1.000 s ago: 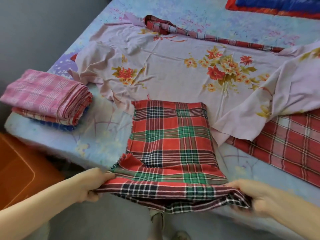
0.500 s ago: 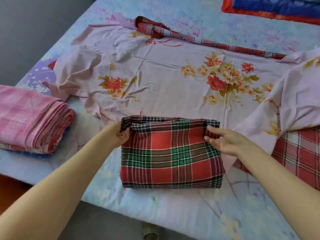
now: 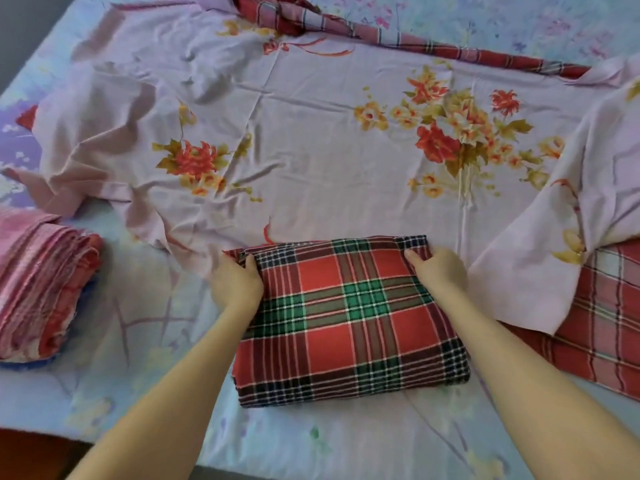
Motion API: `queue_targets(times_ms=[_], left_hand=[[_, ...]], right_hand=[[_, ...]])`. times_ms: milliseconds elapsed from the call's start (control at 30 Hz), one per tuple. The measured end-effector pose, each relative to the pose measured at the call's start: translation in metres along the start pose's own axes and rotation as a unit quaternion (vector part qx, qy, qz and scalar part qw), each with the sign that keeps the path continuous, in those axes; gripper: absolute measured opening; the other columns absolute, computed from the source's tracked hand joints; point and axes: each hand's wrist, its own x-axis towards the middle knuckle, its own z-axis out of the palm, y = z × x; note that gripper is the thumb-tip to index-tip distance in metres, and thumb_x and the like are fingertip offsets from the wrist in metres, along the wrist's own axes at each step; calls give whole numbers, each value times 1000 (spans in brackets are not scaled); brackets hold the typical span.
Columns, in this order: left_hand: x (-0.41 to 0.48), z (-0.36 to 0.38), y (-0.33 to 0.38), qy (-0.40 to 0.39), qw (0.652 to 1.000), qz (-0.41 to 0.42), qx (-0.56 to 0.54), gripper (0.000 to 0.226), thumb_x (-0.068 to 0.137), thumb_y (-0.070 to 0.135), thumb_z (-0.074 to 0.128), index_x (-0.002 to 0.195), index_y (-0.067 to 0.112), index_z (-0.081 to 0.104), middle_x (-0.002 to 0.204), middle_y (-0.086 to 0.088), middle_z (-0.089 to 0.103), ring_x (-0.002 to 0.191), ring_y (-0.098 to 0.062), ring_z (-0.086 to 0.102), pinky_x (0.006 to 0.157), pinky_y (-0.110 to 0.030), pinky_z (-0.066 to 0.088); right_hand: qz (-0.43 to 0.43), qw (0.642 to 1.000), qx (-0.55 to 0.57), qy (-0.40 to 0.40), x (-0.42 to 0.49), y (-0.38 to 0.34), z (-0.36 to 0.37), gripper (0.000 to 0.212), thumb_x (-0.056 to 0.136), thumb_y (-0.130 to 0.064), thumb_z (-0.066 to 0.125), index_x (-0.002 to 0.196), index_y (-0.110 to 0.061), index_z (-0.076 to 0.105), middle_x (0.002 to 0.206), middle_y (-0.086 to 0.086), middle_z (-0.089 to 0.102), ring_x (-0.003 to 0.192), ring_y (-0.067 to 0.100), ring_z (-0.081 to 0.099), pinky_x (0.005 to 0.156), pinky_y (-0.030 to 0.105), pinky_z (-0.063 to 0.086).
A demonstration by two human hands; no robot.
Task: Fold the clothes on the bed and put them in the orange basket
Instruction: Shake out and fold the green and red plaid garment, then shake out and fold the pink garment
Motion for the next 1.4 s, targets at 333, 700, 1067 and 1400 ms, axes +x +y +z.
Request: queue_targets(times_ms=[333, 700, 1067, 1400], left_hand=[[-83, 58, -18, -50, 852, 456, 253, 53, 96, 52, 20, 145, 33, 29, 151, -1, 34, 143, -24, 18, 109, -60, 9], [-98, 19, -66, 14, 983, 124, 134, 56, 99, 44, 24, 148, 16, 25, 152, -10, 30, 139, -31, 29, 110, -49, 24], [-95, -37, -63, -202, 914, -169, -308, 36, 78, 38, 73, 97, 9, 66, 95, -9, 69, 81, -22, 67, 74, -32, 56], [8, -203, -104, -23, 993, 56, 100, 51, 83, 59, 56, 79, 8, 65, 71, -7, 67, 67, -25, 64, 60, -37, 51]], right_hand=[[-300, 921, -240, 64, -75, 37, 45, 60, 92, -57, 21, 140, -28, 42, 142, 14, 46, 131, 35, 41, 105, 60, 30], [-97, 995, -27, 15, -100, 91, 25, 50, 99, -34, 31, 145, -13, 31, 120, 20, 56, 98, 38, 56, 69, 38, 46], [107, 942, 277, -157, -90, 72, -5, 39, 76, -26, 73, 107, -4, 62, 97, 14, 69, 88, 33, 65, 86, 48, 53], [48, 884, 382, -267, -192, -46, 81, 35, 73, 2, 72, 106, -3, 60, 93, 11, 70, 79, 25, 69, 58, 27, 52]])
